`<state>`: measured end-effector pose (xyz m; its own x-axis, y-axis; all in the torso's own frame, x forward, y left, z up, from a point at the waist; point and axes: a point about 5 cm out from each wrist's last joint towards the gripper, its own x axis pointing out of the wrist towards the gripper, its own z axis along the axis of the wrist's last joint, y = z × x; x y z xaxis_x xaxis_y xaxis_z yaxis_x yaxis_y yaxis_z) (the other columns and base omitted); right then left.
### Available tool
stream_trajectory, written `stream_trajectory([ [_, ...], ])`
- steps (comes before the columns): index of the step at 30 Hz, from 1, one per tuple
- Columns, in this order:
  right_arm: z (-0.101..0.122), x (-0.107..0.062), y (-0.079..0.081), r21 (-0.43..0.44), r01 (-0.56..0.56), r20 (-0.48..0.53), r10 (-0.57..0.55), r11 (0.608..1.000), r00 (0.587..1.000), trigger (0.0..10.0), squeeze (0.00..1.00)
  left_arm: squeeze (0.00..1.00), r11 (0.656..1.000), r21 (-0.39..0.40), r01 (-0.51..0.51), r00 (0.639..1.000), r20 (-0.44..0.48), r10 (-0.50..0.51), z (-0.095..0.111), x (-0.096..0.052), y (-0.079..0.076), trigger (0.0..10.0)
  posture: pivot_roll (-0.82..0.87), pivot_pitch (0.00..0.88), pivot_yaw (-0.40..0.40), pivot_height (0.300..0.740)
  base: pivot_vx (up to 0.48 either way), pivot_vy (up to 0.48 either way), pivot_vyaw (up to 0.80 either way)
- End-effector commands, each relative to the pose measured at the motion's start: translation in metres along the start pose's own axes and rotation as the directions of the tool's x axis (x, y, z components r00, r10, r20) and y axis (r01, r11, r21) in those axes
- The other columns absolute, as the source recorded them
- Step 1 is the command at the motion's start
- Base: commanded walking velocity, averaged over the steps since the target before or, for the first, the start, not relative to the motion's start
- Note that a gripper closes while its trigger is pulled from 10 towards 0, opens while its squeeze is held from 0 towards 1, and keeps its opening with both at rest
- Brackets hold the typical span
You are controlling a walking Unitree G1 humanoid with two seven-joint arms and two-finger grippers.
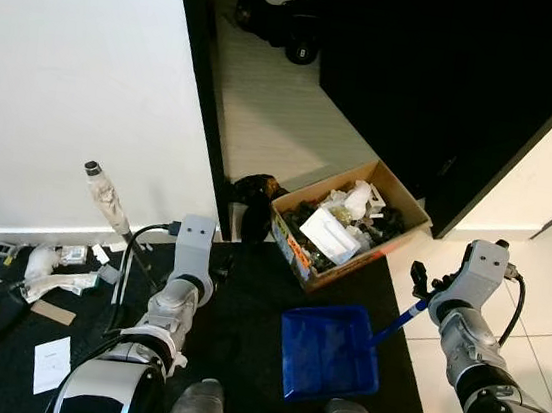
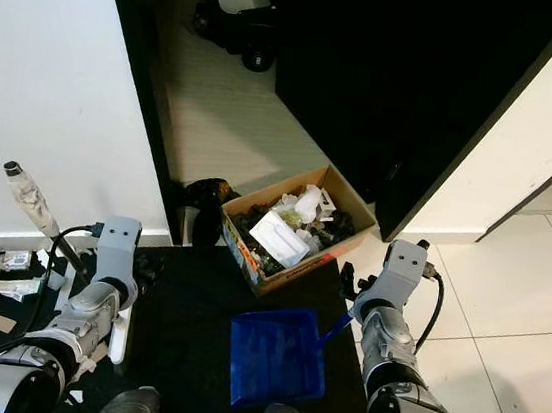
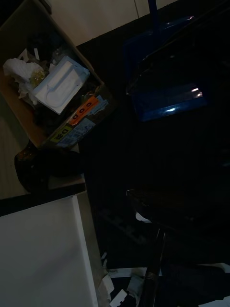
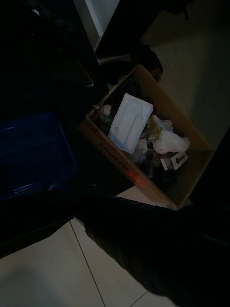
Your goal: Sweep floor
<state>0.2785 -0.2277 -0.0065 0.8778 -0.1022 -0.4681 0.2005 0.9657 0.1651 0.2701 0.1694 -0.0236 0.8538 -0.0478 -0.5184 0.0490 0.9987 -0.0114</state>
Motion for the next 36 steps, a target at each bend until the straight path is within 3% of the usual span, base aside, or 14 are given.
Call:
stream_trajectory([
  [1,-0.001,0.000,-0.002,-0.005,0.004,-0.012,-0.004,1.000,1.000,10.0,0.00,0.00,1.000,-0.003,-0.001,1.000,-0.003,0.001,0.000,0.000,-0.002,10.0,0.00,0.004,-0.043,0.740,0.000,0.000,0.00],
  [10,-0.003,-0.002,-0.006,-0.026,0.000,-0.027,-0.001,1.000,1.000,10.0,0.00,0.00,1.000,0.004,-0.004,1.000,-0.004,0.004,-0.003,-0.001,-0.007,10.0,0.00,0.017,-0.077,0.740,0.000,0.000,0.00],
  [14,-0.007,-0.003,-0.009,-0.024,0.000,-0.047,-0.001,1.000,0.999,10.0,0.00,0.00,0.995,0.086,-0.056,0.998,-0.002,0.056,-0.009,-0.004,-0.005,10.0,0.01,0.035,-0.070,0.740,0.000,0.000,0.00],
  [18,-0.007,-0.003,-0.006,-0.019,0.010,-0.024,-0.011,1.000,1.000,10.0,0.00,0.00,0.996,0.094,-0.011,1.000,0.012,0.010,-0.012,-0.006,-0.006,10.0,0.01,0.046,-0.064,0.740,0.000,0.000,0.00],
  [19,-0.007,-0.003,-0.005,-0.021,0.012,-0.021,-0.013,1.000,1.000,10.0,0.00,0.00,0.996,0.095,0.004,1.000,0.013,-0.005,-0.013,-0.007,-0.006,10.0,0.01,0.046,-0.064,0.740,0.000,0.000,0.00],
  [20,-0.007,-0.002,0.008,-0.042,-0.039,-0.005,0.039,0.998,0.999,10.0,0.00,0.00,0.996,0.085,-0.005,0.999,0.040,0.002,-0.011,-0.008,-0.001,10.0,0.01,0.046,-0.048,0.740,0.000,0.000,0.00],
  [26,-0.008,0.001,0.027,-0.015,-0.100,0.004,0.100,0.995,0.995,10.0,0.00,0.00,0.990,0.139,-0.034,0.999,0.019,0.032,-0.012,-0.010,0.016,10.0,0.01,0.039,-0.024,0.740,0.000,0.000,0.00],
  [30,-0.015,0.000,0.043,-0.070,-0.156,-0.039,0.154,0.985,0.987,10.0,0.00,0.00,0.985,0.154,-0.082,0.996,0.053,0.074,-0.006,-0.013,0.034,10.0,0.03,0.044,-0.037,0.740,0.000,0.000,0.00],
  [32,-0.018,-0.001,0.047,-0.070,-0.189,-0.054,0.185,0.980,0.981,10.0,0.00,0.00,0.986,0.146,-0.076,0.995,0.074,0.066,-0.003,-0.013,0.037,10.0,0.03,0.052,-0.041,0.740,0.000,0.000,0.00],
  [36,-0.027,-0.005,0.055,-0.121,-0.282,-0.081,0.274,0.952,0.958,10.0,0.00,0.00,0.986,0.166,0.034,0.984,0.169,-0.063,0.010,-0.016,0.038,10.0,0.02,0.042,-0.038,0.740,0.000,0.000,0.00],
])
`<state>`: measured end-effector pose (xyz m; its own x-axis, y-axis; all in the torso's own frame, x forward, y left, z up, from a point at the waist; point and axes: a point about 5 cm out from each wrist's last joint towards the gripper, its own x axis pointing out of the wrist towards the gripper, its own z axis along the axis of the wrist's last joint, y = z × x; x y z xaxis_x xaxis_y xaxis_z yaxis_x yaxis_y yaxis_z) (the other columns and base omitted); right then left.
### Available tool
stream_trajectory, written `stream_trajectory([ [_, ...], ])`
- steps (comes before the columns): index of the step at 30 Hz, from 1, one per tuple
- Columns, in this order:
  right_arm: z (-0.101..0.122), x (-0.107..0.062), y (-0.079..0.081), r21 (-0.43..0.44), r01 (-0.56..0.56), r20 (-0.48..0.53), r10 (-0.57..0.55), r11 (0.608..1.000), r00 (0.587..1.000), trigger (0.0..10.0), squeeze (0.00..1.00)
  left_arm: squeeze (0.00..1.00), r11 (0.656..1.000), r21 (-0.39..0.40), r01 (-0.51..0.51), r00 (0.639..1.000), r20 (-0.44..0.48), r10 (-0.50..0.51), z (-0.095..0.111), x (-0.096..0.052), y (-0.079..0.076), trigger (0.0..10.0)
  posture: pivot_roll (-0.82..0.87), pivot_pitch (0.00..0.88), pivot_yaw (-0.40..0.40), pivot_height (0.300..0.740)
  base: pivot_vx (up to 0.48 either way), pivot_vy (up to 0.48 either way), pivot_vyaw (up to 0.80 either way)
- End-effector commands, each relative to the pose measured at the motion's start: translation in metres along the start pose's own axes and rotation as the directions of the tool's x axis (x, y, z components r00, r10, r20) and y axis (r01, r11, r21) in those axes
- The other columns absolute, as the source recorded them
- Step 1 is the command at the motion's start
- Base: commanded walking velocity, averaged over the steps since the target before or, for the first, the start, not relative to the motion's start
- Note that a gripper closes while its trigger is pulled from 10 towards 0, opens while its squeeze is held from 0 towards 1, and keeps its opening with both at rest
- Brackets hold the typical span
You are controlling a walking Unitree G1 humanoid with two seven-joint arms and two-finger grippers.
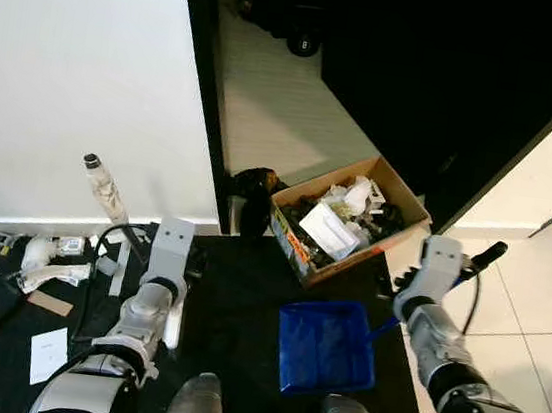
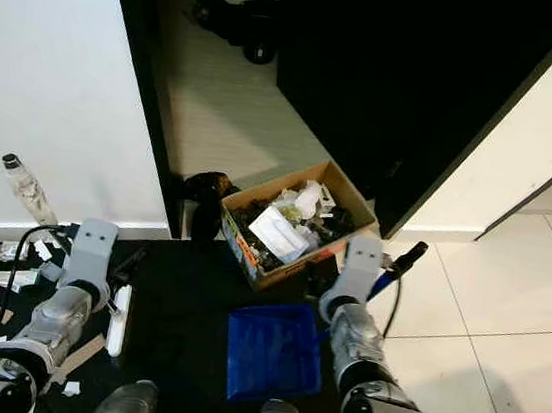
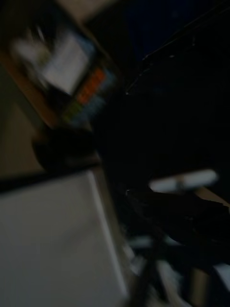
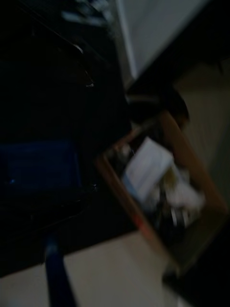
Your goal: Sweep floor
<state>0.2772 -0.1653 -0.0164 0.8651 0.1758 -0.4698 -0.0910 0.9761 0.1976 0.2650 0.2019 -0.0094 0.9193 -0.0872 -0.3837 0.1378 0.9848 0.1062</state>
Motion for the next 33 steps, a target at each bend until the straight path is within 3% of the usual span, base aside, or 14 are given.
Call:
stream_trajectory([
  [1,-0.003,-0.003,-0.004,-0.025,-0.008,0.004,0.008,1.000,1.000,10.0,0.00,0.00,0.999,0.019,0.035,0.998,0.042,-0.035,0.003,-0.004,0.007,10.0,0.01,0.030,-0.028,0.740,0.000,0.000,0.00],
  [7,0.000,-0.008,-0.012,-0.047,0.003,0.044,-0.001,0.999,0.999,10.0,0.00,0.00,0.996,0.051,0.076,0.994,0.070,-0.079,-0.001,-0.011,0.005,10.0,0.03,0.020,-0.023,0.740,0.000,0.000,0.00],
  [8,0.000,-0.010,-0.016,-0.057,0.014,0.048,-0.012,0.998,0.999,10.0,0.00,0.00,0.988,0.118,0.103,0.991,0.069,-0.112,-0.005,-0.018,0.003,10.0,0.02,0.020,-0.013,0.740,0.000,0.000,0.00],
  [16,0.000,-0.014,-0.026,-0.047,0.049,0.064,-0.046,0.998,0.997,10.0,0.00,0.00,0.974,0.215,0.074,0.989,0.113,-0.100,-0.010,-0.042,0.007,10.0,0.03,0.024,-0.031,0.740,0.000,0.000,0.00],
  [19,0.002,-0.014,-0.023,-0.096,0.029,0.080,-0.021,0.995,0.997,10.0,0.00,0.00,0.978,0.206,-0.031,0.982,0.191,-0.009,-0.001,-0.056,0.015,10.0,0.04,0.030,-0.033,0.740,0.000,0.000,0.00],
  [23,0.002,-0.014,-0.023,-0.100,0.022,0.081,-0.014,0.995,0.997,10.0,0.00,0.00,0.969,0.225,-0.106,0.974,0.220,0.056,0.005,-0.062,0.022,10.0,0.04,0.037,-0.035,0.740,0.000,0.000,0.00],
  [26,0.000,-0.015,-0.023,-0.103,0.021,0.078,-0.013,0.994,0.997,10.0,0.00,0.00,0.944,0.236,-0.231,0.957,0.233,0.176,0.013,-0.070,0.038,10.0,0.04,0.044,-0.037,0.740,0.000,0.000,0.00],
  [33,-0.002,-0.017,-0.024,-0.103,0.027,0.072,-0.020,0.994,0.997,10.0,0.00,0.00,0.947,0.200,-0.252,0.949,0.241,0.201,0.023,-0.073,0.037,10.0,0.04,0.047,-0.038,0.740,0.000,0.000,0.00],
])
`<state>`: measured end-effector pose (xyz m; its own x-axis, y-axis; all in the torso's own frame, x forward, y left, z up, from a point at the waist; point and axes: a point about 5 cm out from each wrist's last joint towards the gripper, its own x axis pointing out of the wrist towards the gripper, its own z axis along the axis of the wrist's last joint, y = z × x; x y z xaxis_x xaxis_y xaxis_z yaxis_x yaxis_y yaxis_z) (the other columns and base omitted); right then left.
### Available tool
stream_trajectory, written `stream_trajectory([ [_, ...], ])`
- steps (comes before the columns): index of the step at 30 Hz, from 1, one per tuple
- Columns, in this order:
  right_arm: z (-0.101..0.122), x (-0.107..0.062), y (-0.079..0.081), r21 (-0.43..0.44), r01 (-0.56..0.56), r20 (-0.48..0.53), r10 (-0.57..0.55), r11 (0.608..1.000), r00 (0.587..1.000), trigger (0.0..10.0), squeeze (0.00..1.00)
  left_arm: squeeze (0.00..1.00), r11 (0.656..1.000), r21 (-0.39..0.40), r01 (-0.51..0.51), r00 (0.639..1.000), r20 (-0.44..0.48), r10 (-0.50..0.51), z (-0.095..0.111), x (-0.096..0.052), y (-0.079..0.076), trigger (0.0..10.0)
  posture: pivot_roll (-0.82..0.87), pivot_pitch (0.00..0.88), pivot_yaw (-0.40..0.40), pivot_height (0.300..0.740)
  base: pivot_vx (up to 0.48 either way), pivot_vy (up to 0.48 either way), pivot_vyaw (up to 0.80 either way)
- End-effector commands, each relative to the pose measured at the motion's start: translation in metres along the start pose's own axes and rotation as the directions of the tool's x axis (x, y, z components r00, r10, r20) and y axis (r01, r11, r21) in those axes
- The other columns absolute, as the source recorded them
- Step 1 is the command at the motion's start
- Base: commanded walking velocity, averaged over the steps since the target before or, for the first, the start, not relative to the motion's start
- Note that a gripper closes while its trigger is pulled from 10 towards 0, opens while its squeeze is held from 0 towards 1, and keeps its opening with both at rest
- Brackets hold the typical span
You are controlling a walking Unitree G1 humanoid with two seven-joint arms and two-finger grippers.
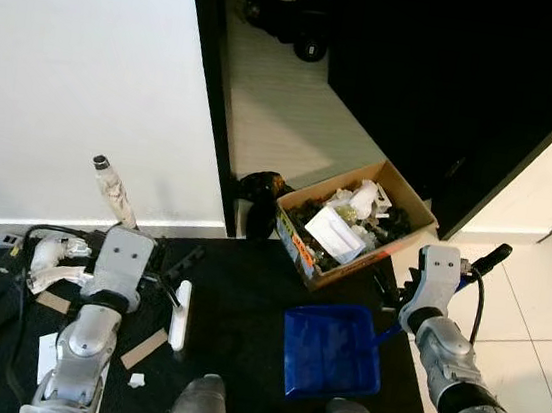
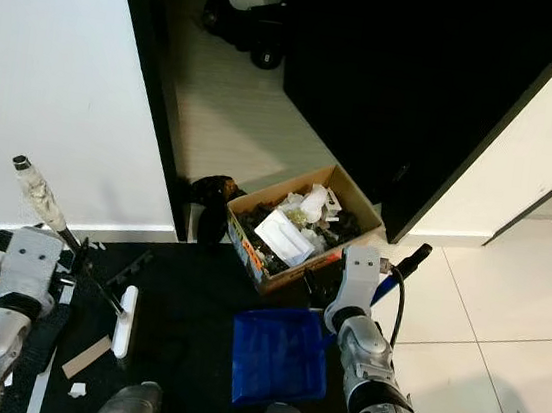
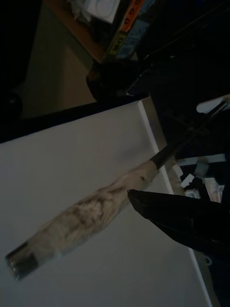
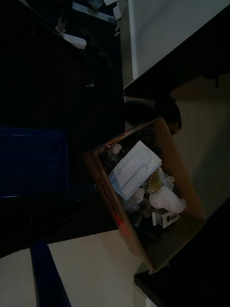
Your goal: Sweep floor
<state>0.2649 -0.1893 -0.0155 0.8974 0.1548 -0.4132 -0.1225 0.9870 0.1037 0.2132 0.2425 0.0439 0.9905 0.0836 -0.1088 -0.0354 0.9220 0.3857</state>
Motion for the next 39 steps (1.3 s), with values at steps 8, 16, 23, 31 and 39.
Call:
stream_trajectory([
  [8,-0.001,-0.003,-0.006,-0.010,0.025,0.003,-0.025,1.000,1.000,10.0,0.00,0.00,0.998,-0.064,-0.009,0.995,-0.099,0.003,-0.009,-0.013,-0.009,10.0,0.04,0.054,-0.033,0.740,0.000,0.000,0.00],
  [16,0.001,-0.004,-0.010,-0.016,0.043,0.008,-0.043,0.999,0.999,10.0,0.00,1.00,0.988,-0.131,-0.077,0.995,-0.066,0.069,-0.004,-0.019,-0.002,10.0,0.04,0.057,-0.042,0.740,0.000,0.000,0.00],
  [23,0.007,-0.001,-0.011,-0.025,0.044,0.022,-0.044,0.999,0.999,10.0,0.00,1.00,0.981,-0.182,-0.066,0.998,-0.033,0.061,0.002,-0.017,-0.003,10.0,0.03,0.055,-0.045,0.740,0.000,0.000,0.00],
  [31,0.012,0.002,-0.008,-0.039,0.032,0.033,-0.031,0.999,0.999,10.0,0.00,1.00,0.982,-0.159,-0.105,0.994,-0.009,0.105,0.008,-0.010,0.006,10.0,0.03,0.058,-0.047,0.740,0.000,0.000,0.00],
  [39,0.017,0.004,-0.008,-0.045,0.032,0.036,-0.031,0.998,0.999,10.0,0.00,1.00,0.976,-0.162,-0.149,0.989,-0.023,0.147,0.007,-0.008,0.014,10.0,0.03,0.063,-0.052,0.740,0.000,0.000,0.00],
])
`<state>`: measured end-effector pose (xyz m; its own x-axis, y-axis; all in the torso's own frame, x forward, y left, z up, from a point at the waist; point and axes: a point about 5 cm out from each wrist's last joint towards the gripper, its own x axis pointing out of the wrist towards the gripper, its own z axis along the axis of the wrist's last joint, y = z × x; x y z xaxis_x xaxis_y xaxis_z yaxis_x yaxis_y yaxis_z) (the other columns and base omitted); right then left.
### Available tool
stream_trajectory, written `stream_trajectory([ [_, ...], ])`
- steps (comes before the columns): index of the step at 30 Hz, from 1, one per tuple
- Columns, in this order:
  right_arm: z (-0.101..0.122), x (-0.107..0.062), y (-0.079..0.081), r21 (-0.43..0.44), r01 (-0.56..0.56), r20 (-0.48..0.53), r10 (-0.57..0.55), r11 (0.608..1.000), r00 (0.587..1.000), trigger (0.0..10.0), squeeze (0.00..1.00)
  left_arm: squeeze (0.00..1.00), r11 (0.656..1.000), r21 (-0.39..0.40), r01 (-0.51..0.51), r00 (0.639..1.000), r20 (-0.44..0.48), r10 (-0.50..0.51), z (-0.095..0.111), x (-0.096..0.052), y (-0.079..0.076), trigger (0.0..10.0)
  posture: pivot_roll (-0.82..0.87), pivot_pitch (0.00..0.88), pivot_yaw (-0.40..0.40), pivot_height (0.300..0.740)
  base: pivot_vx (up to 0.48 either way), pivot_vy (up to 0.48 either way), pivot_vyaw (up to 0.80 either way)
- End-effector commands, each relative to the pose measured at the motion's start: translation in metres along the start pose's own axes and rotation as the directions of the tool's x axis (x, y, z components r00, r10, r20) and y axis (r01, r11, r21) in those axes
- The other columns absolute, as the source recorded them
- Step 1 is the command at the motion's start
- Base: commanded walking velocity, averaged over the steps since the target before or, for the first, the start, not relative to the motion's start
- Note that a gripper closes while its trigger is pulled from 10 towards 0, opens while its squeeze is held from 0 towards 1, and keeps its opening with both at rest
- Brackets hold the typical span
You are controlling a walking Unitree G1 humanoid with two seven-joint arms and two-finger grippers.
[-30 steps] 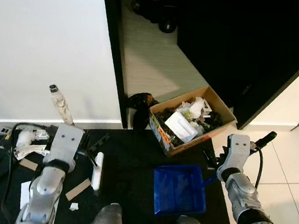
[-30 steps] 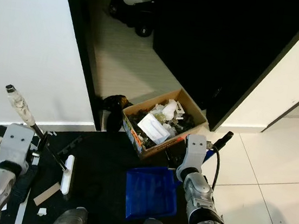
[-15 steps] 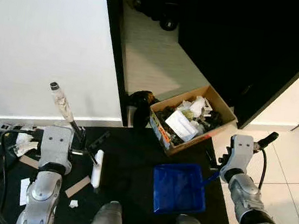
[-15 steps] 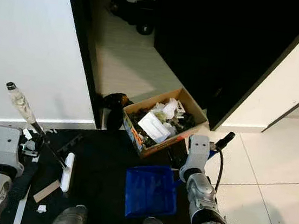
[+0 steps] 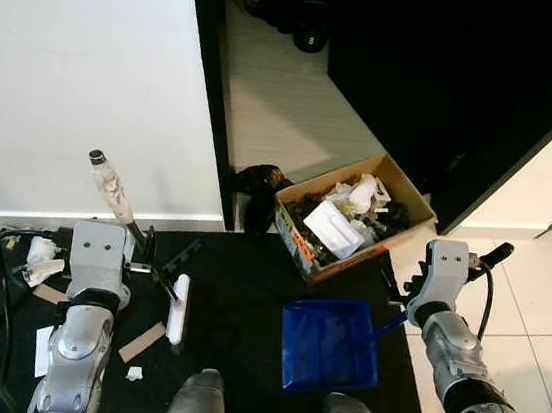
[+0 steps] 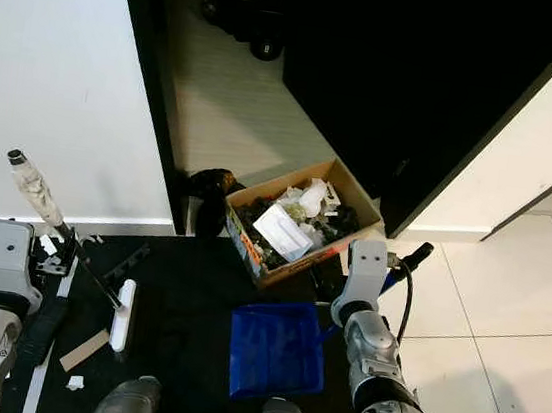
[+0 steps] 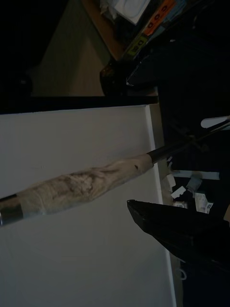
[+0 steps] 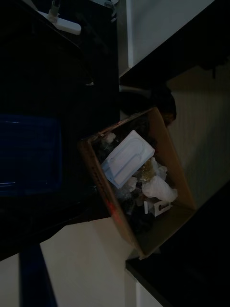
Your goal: Sweep floor
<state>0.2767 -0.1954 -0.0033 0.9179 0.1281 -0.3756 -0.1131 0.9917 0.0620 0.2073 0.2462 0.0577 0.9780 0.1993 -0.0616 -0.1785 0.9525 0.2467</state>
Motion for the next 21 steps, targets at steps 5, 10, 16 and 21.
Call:
stream_trajectory([
  [5,0.002,0.001,-0.002,-0.015,0.002,-0.007,-0.002,1.000,1.000,10.0,0.00,0.12,0.997,-0.033,-0.070,0.997,-0.024,0.069,-0.003,0.003,0.012,10.0,0.03,0.064,-0.056,0.740,0.000,0.000,0.00],
  [10,0.003,0.001,-0.002,-0.019,0.000,-0.007,0.000,1.000,1.000,10.0,0.00,0.00,0.995,-0.045,-0.085,0.996,-0.021,0.084,-0.001,0.008,0.017,10.0,0.03,0.063,-0.057,0.740,0.000,0.000,0.00],
  [16,0.004,0.002,-0.002,-0.023,-0.002,-0.006,0.002,1.000,1.000,10.0,0.00,0.00,0.995,-0.077,-0.063,0.998,-0.034,0.061,-0.002,0.014,0.017,10.0,0.03,0.063,-0.060,0.740,0.000,0.000,0.00],
  [21,0.006,0.003,-0.002,-0.024,-0.003,-0.002,0.003,1.000,1.000,10.0,0.00,0.00,0.995,-0.095,-0.041,0.999,-0.032,0.039,-0.001,0.018,0.014,10.0,0.02,0.062,-0.058,0.740,0.000,0.000,0.00],
])
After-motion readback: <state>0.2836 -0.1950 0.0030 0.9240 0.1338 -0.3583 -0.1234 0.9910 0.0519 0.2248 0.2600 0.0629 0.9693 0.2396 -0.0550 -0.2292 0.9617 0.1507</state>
